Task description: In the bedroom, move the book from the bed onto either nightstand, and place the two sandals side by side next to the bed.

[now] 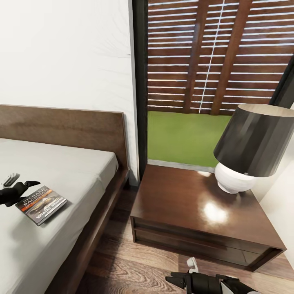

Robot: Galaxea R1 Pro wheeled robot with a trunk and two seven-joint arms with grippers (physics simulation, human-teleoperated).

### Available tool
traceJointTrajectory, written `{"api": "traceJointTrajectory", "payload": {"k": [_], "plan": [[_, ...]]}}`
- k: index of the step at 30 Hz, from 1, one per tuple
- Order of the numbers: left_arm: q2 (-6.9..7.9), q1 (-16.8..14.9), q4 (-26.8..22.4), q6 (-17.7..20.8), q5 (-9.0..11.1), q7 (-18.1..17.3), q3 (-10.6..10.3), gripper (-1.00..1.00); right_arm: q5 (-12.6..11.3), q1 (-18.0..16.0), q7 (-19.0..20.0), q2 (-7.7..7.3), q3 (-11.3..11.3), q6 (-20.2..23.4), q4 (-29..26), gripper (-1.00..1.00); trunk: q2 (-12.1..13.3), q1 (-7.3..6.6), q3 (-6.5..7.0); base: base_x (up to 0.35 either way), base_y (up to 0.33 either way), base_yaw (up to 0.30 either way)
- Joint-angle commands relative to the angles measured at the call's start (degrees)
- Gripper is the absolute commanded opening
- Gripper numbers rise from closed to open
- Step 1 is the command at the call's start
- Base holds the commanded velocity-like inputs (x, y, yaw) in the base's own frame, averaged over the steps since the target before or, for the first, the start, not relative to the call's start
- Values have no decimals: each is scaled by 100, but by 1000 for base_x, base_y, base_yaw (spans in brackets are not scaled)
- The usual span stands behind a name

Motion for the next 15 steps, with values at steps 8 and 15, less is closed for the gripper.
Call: {"api": "traceJointTrajectory", "payload": {"k": [8,15], "plan": [[1,0,3,47,22,10,-95,100,-52,-2,14,-2,48,25,-3,100,-2,-1,-6,0,-15,0],[1,0,3,47,22,10,-95,100,-52,-2,14,-2,48,25,-3,100,-2,-1,-6,0,-61,0]]}}
